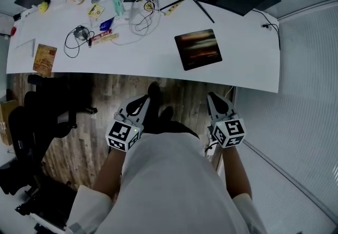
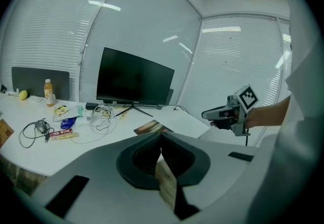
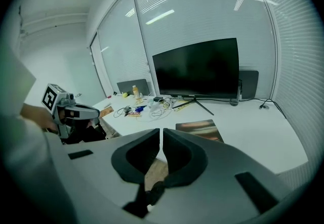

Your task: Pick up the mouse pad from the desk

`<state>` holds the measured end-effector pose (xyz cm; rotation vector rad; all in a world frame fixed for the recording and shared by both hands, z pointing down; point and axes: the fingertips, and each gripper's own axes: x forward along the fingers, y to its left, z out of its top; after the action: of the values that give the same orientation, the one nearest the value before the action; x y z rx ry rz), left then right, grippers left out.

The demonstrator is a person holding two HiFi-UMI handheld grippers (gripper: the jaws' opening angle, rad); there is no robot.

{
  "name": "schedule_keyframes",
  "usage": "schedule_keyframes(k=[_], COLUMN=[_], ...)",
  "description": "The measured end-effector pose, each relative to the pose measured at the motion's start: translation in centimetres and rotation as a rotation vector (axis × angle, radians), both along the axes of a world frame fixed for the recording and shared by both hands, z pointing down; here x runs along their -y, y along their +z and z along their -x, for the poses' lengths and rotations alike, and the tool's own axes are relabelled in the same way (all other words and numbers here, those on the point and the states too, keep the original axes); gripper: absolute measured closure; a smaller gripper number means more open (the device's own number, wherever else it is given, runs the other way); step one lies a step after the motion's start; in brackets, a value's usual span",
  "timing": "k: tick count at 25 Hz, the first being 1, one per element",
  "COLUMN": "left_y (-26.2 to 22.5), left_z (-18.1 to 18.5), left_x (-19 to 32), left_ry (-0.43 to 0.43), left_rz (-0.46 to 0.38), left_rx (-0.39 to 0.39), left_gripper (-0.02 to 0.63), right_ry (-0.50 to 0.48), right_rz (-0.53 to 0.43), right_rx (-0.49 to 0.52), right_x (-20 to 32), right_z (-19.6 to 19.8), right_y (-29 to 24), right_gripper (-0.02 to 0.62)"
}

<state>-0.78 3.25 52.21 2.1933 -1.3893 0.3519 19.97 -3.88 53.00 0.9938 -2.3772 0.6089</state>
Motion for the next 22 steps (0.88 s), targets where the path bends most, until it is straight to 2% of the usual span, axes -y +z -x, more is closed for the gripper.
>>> schedule_keyframes(k=[7, 22], left_y=[2.4, 6.9], left_z=[1.6, 4.5], left_x=[3.2, 8.2], left_ry=[0.067, 0.164], left_rz=[0.032, 0.111], left_rx=[-0.003, -0.055], left_gripper=[0.588, 0.588], right_ry=[0.024, -0.071], right_rz=[0.098, 0.181], right_rx=[-0.029, -0.22], right_x=[3.0, 7.1], right_z=[2.1, 6.7], right_y=[3.9, 11.4], right_gripper=[0.555, 0.554])
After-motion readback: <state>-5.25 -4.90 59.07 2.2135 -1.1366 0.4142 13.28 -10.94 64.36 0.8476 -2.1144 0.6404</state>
